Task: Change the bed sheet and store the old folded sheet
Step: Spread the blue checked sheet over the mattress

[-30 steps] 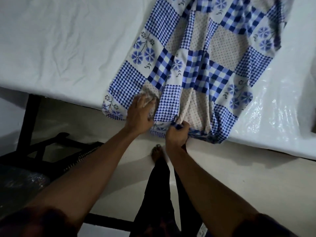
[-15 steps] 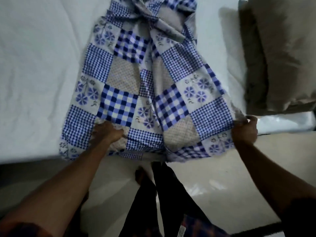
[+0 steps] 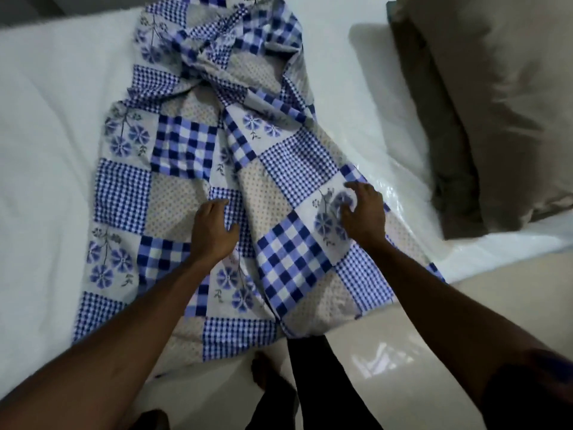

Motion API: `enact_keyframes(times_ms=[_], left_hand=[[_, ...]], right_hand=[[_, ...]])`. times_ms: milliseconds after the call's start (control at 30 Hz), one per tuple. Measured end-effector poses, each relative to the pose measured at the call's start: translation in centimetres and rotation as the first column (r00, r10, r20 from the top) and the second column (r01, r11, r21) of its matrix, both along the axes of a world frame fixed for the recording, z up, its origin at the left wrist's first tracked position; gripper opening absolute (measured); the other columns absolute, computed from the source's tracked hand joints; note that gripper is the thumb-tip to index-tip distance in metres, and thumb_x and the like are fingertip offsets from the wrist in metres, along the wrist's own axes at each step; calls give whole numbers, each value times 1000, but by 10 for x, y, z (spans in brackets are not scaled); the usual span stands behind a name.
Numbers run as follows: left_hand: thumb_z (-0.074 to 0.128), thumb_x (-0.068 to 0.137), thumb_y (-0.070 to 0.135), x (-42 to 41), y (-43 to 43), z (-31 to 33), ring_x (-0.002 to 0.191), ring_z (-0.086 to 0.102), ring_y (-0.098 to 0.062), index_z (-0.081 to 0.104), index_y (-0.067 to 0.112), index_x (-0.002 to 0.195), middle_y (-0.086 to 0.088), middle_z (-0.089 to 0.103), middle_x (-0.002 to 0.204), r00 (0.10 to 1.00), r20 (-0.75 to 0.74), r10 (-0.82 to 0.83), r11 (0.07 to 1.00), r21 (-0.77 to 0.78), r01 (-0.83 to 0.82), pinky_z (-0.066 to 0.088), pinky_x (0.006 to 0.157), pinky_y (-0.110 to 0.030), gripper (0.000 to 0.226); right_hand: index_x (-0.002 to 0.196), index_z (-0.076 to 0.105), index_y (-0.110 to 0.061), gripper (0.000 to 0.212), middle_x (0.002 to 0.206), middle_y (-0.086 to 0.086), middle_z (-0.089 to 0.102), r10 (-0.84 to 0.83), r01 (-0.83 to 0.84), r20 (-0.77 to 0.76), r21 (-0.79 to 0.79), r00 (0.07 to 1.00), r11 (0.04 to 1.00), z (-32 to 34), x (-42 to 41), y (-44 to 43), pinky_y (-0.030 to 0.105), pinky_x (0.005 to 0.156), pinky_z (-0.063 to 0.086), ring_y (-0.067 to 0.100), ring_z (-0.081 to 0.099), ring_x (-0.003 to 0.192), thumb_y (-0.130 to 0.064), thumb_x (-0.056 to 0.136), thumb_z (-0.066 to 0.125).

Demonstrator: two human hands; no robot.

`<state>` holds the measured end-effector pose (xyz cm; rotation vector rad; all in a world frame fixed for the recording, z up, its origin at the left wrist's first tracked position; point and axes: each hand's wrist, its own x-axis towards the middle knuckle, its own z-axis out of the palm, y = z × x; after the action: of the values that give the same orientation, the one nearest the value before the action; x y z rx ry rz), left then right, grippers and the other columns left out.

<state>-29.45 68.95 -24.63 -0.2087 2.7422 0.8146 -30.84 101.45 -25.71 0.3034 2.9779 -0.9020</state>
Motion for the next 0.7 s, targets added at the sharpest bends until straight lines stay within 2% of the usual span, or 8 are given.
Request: enact_keyframes(times_ms=[67,200,300,367,467,533,600,700], left_hand=[[64,94,17,-47,2,-3,139,37,-36,40,5,148,-17,42,151,1000,-6,13,1000,-7,-13,35,114,-47,60],[64,96,21,-138,1,-16,145,31,-35,30,5,154,-16,34,156,995,-49,82,996,-23,-84,32,116,-49,69],[65,95,20,-189,0,-24,147,29,-33,30,7,154,-15,33,158,992,-84,98,993,-61,-103,30,118,-49,70],[64,95,22,-218,-4,-31,148,24,-35,30,9,154,-15,31,159,996,-71,49,992,-115,-57,26,119,-51,69],[65,91,26,-252,-18,-40,147,24,-39,41,9,147,-17,35,156,994,-73,-81,975,-214,64,21,119,-55,63],[67,92,30,-272,-28,-41,150,18,-37,36,11,151,-14,29,160,991,-49,-124,963,-247,108,19,122,-52,70],[67,92,34,-293,-39,-43,151,16,-38,27,13,156,-14,23,163,990,-34,-138,957,-261,124,22,120,-53,78],[60,96,46,-320,-56,-46,152,9,-38,10,19,160,-13,9,167,994,72,-87,967,-235,102,21,119,-58,86]], right_hand=[[126,63,-13,48,127,12,62,53,-54,-44,-13,998,998,-2,-55,-16,41,95,43,36,55,113,-11,78,63],[128,61,-14,47,130,11,62,160,-161,-22,-50,987,986,-7,-154,-67,45,93,48,38,55,113,-19,81,62],[132,59,-21,51,136,7,58,290,-285,-104,56,951,957,-15,-208,-102,44,95,47,36,52,120,-32,82,62],[138,54,-28,52,138,4,55,347,-341,-60,86,936,936,-18,-240,-120,44,96,43,34,48,125,-33,87,60],[136,57,-29,43,124,6,62,404,-405,18,49,914,913,-21,-275,-131,43,83,49,35,56,115,-25,93,55],[126,64,-29,38,120,6,63,315,-314,-8,8,949,949,-20,-295,-117,41,80,48,34,59,111,-21,90,55],[118,68,-30,35,118,3,66,89,-94,-57,-75,994,993,-16,-314,-93,37,84,47,29,62,110,-19,88,52],[110,69,-29,39,109,-3,70,-276,255,-85,-201,957,946,-16,-324,-46,29,84,45,21,64,104,-24,77,47]])
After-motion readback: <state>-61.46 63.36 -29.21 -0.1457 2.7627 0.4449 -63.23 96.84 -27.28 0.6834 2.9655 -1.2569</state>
